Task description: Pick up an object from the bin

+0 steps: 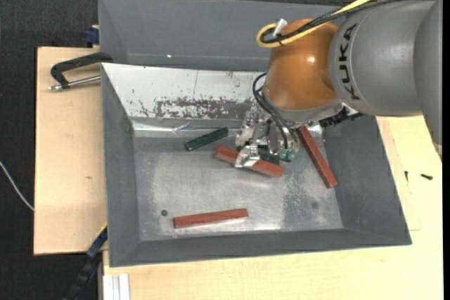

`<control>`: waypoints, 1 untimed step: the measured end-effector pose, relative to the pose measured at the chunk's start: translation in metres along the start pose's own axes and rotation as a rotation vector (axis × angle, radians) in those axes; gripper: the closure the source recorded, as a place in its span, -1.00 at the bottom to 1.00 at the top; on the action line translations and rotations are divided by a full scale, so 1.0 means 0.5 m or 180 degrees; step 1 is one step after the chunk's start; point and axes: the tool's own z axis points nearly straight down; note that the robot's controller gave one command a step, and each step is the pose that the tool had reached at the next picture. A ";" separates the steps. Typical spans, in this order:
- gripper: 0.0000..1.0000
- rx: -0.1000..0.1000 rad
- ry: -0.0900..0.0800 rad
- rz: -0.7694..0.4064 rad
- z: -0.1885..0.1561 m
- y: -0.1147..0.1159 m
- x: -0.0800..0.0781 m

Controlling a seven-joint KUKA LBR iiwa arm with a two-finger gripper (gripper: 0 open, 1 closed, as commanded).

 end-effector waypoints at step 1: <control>1.00 0.0000 -0.0012 -0.0001 -0.022 0.000 -0.001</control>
Offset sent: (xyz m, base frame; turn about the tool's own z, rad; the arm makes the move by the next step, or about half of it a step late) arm 0.0001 -0.0001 0.0052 0.0000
